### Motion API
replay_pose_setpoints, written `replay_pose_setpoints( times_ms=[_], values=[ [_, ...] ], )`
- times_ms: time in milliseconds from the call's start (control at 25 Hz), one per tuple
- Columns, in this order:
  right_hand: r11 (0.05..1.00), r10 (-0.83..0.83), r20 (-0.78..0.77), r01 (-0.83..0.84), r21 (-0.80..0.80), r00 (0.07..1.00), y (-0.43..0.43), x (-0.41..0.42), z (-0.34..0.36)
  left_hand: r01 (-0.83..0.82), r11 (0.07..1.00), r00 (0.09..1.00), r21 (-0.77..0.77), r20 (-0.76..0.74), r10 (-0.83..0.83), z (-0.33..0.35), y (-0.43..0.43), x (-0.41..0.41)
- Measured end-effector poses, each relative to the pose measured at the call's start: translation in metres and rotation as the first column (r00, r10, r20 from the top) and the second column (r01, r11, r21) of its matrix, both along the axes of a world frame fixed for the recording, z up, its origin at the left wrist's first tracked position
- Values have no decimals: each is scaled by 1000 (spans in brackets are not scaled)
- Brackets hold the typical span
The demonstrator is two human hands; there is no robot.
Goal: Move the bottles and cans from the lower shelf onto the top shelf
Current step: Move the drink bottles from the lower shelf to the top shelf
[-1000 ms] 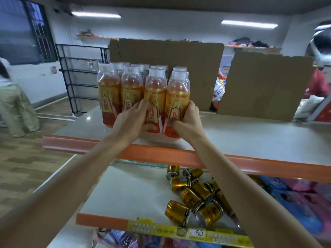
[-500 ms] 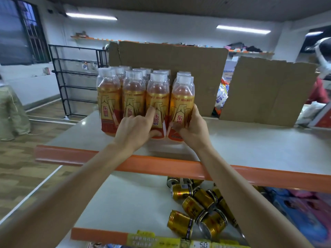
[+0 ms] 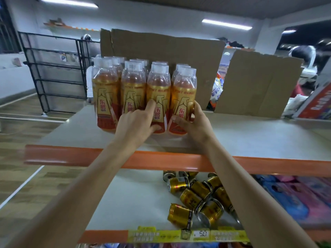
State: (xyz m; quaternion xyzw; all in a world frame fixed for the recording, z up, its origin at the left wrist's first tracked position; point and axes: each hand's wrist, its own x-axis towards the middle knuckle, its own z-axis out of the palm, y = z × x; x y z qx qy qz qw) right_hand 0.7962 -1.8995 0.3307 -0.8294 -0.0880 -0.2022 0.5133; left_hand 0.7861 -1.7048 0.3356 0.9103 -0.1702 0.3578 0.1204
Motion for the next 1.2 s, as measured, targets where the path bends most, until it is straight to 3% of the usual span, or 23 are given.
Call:
replay_pose_setpoints(
  times_ms=[280, 400, 520, 640, 760, 880, 960, 1080, 1200],
  values=[
    [986, -167, -76, 165, -37, 983, 2, -1, 0, 47, 999, 999, -17, 22, -47, -4, 4, 6],
    [946, -290, 10, 288, -151, 957, -1, -12, 1, 62, 998, 992, -24, 111, -59, -5, 6, 4],
    [927, -335, 108, 347, -138, 936, -3, -41, 0, 96, 995, 974, -24, 206, -89, -4, 9, 2],
    [939, -312, 232, 336, -71, 921, -10, -81, -12, 204, 976, 957, -74, 226, -183, 1, 7, -11],
    [948, -246, 331, 297, -115, 911, -20, -119, -23, 338, 919, 928, -204, 238, -288, -2, -12, -47],
    [934, -176, 351, 268, -235, 920, -27, -150, -33, 342, 936, 912, -84, 268, -309, -23, -43, -92],
    [919, -152, 300, 246, -308, 942, -32, -170, -49, 349, 937, 915, 15, 211, -344, -46, -59, -118],
    [869, -170, 77, 186, -459, 982, -46, -196, -79, 345, 927, 930, 147, 83, -359, -84, -69, -147],
    [797, -223, -169, 80, -599, 960, -67, -219, -107, 179, 925, 953, 335, -294, -78, -116, -69, -166]
  ],
)
